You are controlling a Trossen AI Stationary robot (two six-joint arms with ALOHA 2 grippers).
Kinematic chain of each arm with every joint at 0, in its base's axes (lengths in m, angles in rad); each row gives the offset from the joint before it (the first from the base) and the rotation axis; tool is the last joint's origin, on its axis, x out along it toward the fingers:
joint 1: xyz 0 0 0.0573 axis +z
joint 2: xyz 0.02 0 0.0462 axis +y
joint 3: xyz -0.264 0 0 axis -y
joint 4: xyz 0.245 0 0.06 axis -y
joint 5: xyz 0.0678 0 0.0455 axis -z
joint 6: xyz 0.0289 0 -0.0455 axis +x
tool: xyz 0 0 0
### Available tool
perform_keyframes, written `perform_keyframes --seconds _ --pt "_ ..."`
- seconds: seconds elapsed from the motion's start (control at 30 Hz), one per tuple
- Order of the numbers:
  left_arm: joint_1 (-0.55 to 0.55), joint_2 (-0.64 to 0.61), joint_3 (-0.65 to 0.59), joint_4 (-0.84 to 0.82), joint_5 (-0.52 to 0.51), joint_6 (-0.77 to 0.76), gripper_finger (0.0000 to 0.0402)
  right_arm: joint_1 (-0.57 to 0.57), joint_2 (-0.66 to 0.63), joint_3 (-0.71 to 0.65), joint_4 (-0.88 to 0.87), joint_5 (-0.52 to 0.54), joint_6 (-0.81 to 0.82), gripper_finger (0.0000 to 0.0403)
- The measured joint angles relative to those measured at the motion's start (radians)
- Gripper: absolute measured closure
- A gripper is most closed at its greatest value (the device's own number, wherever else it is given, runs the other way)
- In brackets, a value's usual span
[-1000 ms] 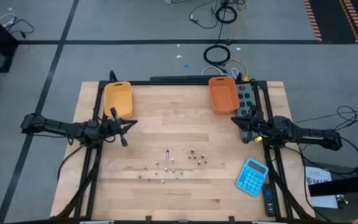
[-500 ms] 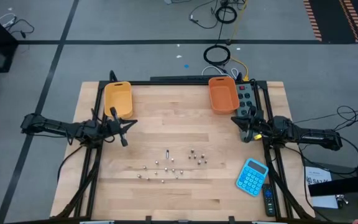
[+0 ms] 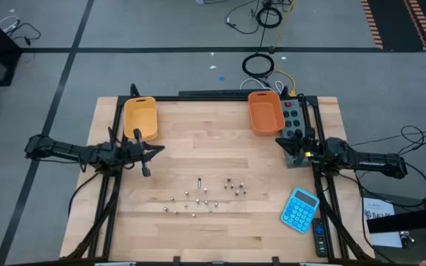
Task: Sort batteries
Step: Put the silver battery into the yellow bin
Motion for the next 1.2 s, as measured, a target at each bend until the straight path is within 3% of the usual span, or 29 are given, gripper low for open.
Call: perform_keyframes --seconds 0.47,0.8,1.2 --pt "0.0 0.002 0.0 0.001 0.014 0.009 0.0382 0.0 0.0 0.0 0.003 0.008 -0.015 0.0399" --pt "0.0 0.003 0.0 0.125 0.007 -0.014 0.0382 0.0 0.0 0.0 0.003 0.007 0.059 0.0399" --pt "0.0 0.003 0.0 0.127 0.006 -0.038 0.0382 -0.001 0.005 0.0 0.003 0.044 -0.13 0.0399"
